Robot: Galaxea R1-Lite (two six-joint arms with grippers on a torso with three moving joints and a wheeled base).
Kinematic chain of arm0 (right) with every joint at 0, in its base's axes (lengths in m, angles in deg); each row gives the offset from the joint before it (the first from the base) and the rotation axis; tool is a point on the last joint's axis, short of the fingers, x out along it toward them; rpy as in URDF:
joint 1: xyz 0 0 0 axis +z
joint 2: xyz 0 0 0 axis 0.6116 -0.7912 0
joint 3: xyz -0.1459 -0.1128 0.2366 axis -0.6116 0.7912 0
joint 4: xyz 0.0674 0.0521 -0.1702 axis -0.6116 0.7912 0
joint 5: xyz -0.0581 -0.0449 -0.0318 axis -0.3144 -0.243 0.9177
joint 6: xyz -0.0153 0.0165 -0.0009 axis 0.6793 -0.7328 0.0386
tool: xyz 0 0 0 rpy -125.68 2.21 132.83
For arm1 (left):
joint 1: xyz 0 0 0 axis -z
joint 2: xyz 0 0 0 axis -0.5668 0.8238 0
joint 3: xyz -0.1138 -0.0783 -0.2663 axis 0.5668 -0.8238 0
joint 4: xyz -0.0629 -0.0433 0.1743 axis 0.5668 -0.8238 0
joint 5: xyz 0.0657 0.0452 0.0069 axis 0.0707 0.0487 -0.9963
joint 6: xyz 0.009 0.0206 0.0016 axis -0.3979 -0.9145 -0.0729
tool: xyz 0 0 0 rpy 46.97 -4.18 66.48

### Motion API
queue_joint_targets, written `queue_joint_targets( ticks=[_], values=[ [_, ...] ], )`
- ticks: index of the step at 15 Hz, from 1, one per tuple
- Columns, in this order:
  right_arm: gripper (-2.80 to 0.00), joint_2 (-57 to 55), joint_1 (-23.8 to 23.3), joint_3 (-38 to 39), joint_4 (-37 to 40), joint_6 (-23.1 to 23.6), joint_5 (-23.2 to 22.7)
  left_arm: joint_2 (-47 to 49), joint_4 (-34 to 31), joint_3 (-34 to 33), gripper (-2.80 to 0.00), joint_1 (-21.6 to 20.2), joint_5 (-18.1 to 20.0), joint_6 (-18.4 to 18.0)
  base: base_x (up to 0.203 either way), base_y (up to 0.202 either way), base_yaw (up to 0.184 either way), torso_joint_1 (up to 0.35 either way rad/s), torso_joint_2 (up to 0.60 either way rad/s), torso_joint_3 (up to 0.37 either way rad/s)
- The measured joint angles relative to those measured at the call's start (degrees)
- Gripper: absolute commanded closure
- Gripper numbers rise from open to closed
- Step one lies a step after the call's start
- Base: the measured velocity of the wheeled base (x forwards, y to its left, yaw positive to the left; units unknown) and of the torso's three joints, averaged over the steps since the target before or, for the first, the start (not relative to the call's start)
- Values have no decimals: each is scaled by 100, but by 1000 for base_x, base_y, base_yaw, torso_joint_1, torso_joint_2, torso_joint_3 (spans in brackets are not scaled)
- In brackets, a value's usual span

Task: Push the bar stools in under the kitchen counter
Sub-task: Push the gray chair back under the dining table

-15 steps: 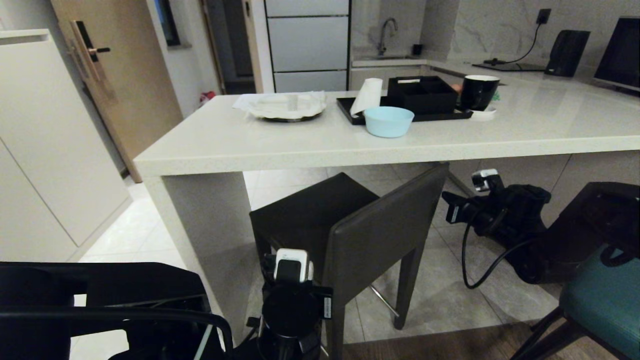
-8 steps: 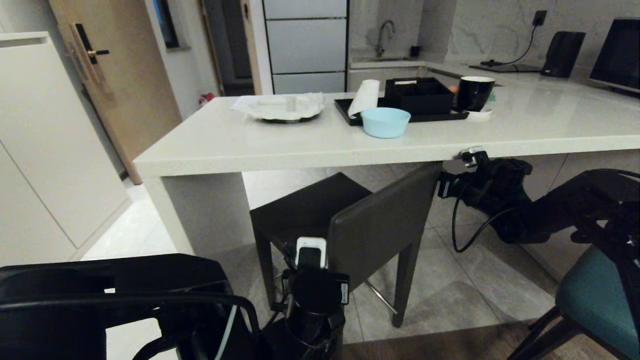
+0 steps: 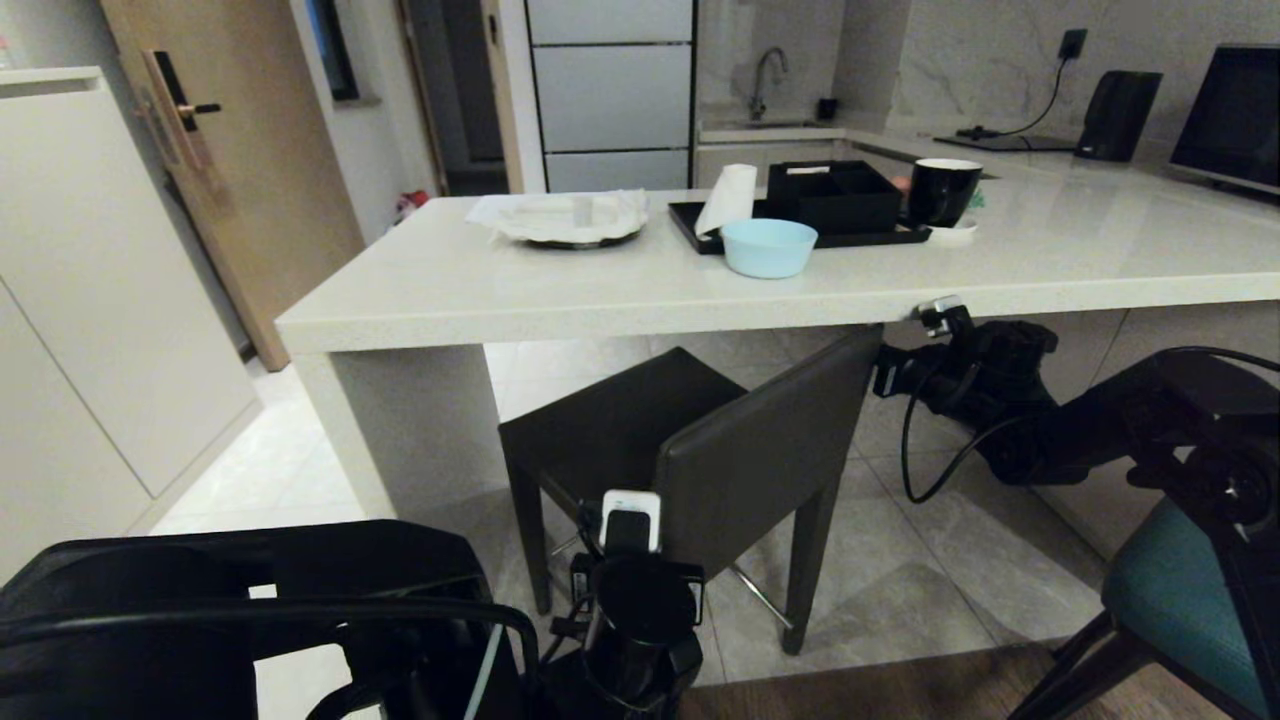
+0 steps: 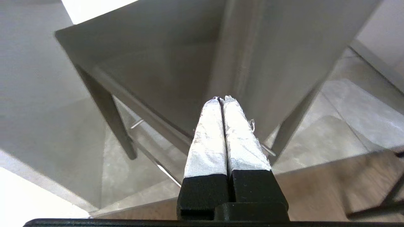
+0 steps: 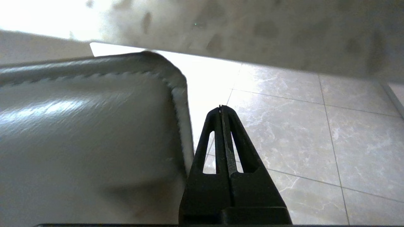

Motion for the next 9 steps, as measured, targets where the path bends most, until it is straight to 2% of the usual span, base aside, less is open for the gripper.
queue_joint_targets(
  ticks=[2, 4, 7, 9],
  values=[
    [0, -25, 8, 8, 25, -44, 11, 6, 0, 0, 0, 9, 1, -2, 0, 0, 0, 0, 0, 0],
    [0, -14, 154, 346, 37, -90, 50, 6, 2, 16, 0, -27, 9, -2, 0, 0, 0, 14, 13, -6],
    [0, 64, 407, 1085, -675, -48, 40, -10, 2, 49, 0, -416, 21, -18, 0, 0, 0, 11, 9, -4],
    [0, 221, 503, 1640, -1067, -26, -143, -68, -22, 51, 0, -630, 30, -28, 0, 0, 0, 0, 0, 0]
  ],
)
